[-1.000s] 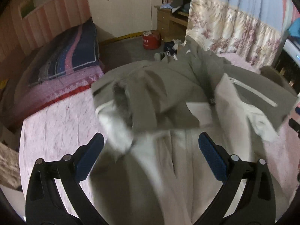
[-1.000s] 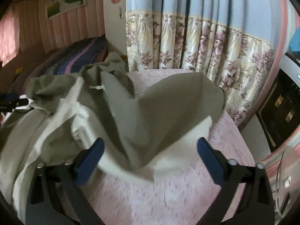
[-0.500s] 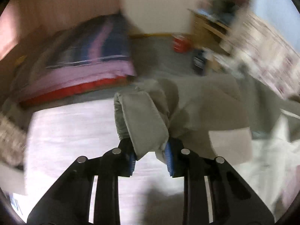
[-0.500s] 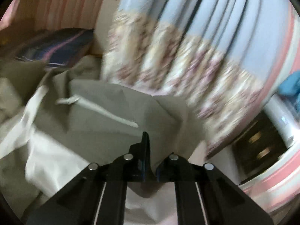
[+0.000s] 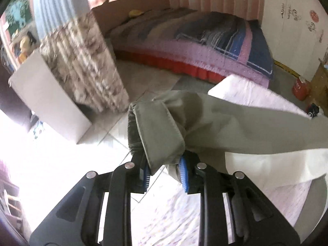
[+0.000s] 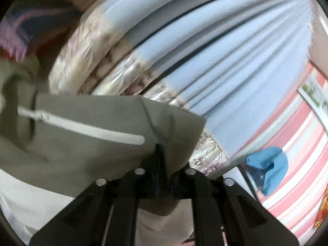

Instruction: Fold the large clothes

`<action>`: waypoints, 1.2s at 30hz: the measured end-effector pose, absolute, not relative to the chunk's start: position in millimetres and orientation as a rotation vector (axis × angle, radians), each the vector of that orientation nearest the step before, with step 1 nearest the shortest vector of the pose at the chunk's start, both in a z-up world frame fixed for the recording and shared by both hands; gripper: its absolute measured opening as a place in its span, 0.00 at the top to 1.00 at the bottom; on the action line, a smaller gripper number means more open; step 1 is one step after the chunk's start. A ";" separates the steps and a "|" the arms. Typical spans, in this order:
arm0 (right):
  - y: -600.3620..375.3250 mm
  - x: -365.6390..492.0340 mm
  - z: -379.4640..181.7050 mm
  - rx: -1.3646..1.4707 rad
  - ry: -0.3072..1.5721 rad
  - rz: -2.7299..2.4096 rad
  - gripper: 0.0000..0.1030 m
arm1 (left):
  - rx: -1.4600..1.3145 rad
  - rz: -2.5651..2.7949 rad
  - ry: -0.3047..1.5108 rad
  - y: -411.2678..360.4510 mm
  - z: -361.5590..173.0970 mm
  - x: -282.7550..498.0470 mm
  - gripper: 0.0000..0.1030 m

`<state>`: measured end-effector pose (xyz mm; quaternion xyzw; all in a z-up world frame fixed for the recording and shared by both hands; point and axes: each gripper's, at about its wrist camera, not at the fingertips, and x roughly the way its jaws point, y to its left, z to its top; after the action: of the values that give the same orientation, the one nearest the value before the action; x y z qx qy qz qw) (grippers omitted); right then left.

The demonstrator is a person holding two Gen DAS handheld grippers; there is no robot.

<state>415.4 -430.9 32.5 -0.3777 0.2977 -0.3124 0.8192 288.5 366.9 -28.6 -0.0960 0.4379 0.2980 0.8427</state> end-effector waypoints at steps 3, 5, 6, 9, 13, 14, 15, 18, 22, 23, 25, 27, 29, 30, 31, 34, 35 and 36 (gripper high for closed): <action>-424.0 411.4 24.9 -0.822 0.671 -0.624 0.89 | -0.362 0.610 0.848 385.9 -25.0 232.8 0.77; -418.4 393.2 46.2 -0.744 0.610 -0.610 0.92 | -0.400 0.603 0.779 390.7 -7.4 201.0 0.77; -416.3 386.0 55.4 -0.723 0.587 -0.601 0.92 | -0.401 0.601 0.738 388.5 6.6 181.5 0.77; -403.9 369.8 70.7 -0.754 0.562 -0.589 0.94 | -0.365 0.603 0.635 377.6 46.7 131.6 0.77; -405.3 387.2 67.9 -0.687 0.614 -0.613 0.86 | -0.295 0.713 0.614 379.1 59.1 106.3 0.76; -409.2 397.5 57.5 -0.670 0.686 -0.629 0.63 | -0.299 0.746 0.650 386.5 50.1 113.6 0.76; -416.7 409.3 42.3 -0.647 0.797 -0.623 0.57 | -0.293 0.765 0.707 392.7 37.4 125.9 0.76; -422.3 404.2 36.5 -0.526 0.868 -0.520 0.47 | -0.293 0.774 0.860 402.0 -6.7 160.3 0.74; -427.3 359.1 59.8 -0.384 0.796 -0.419 0.19 | -0.260 0.815 0.923 401.8 -29.1 178.5 0.32; -428.2 349.8 64.8 -0.378 0.787 -0.403 0.19 | -0.275 0.810 0.907 400.1 -25.8 178.6 0.21; -429.4 325.5 71.6 -0.371 0.760 -0.387 0.17 | -0.315 0.792 0.876 397.2 -14.8 176.9 0.14; -431.9 306.7 75.4 -0.354 0.731 -0.372 0.10 | -0.334 0.758 0.831 394.1 -1.9 167.3 0.08; -437.0 290.4 75.1 -0.326 0.712 -0.364 0.09 | -0.332 0.755 0.785 382.7 10.6 159.2 0.03; -440.1 284.2 74.3 -0.311 0.708 -0.358 0.09 | -0.347 0.751 0.771 380.7 12.8 155.1 0.03; -443.2 276.5 71.8 -0.288 0.711 -0.347 0.08 | -0.372 0.740 0.758 380.4 12.4 150.7 0.03; -449.3 271.9 58.3 -0.263 0.728 -0.335 0.08 | -0.566 0.634 0.733 367.4 -2.5 133.1 0.03; -449.6 273.5 51.7 -0.267 0.737 -0.341 0.08 | -0.609 0.608 0.745 363.0 -11.3 131.7 0.03; -449.2 277.5 44.9 -0.272 0.747 -0.345 0.08 | -0.654 0.572 0.770 356.5 -23.9 133.8 0.03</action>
<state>277.5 -449.2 44.9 -0.1319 0.3618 -0.1673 0.9076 133.8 356.5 -23.9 -0.3091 0.3637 0.2704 0.8361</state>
